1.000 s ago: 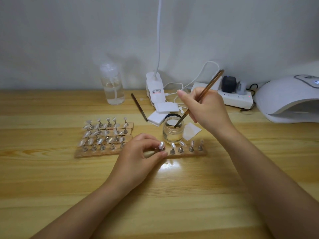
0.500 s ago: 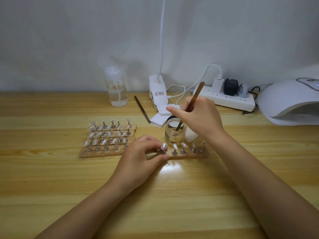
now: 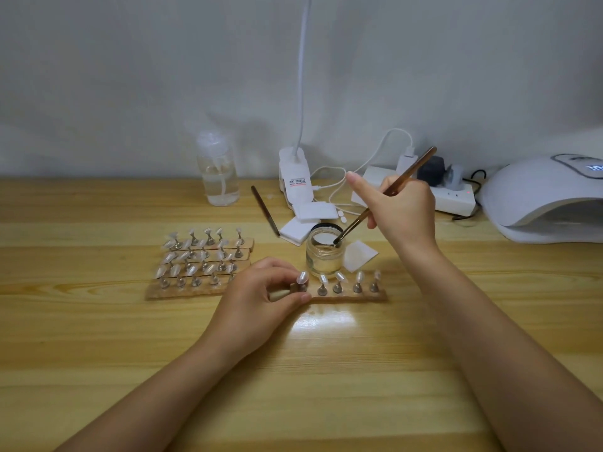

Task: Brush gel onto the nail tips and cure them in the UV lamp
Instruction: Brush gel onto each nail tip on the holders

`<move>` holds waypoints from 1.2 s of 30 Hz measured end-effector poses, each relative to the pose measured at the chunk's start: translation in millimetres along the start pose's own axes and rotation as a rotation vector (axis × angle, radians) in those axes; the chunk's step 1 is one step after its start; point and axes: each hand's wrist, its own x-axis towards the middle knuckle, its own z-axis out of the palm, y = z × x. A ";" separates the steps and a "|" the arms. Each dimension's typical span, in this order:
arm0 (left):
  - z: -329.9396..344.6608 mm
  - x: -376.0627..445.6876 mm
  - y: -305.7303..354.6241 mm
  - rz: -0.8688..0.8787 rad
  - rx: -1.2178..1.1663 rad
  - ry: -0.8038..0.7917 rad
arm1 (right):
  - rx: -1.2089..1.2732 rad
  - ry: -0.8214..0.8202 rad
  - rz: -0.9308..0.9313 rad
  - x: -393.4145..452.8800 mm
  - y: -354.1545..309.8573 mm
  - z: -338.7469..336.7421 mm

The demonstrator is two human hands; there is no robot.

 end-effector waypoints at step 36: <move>0.2 -3.3 1.6 0.041 0.075 0.058 | 0.726 -0.008 0.438 -34.6 -24.0 -21.5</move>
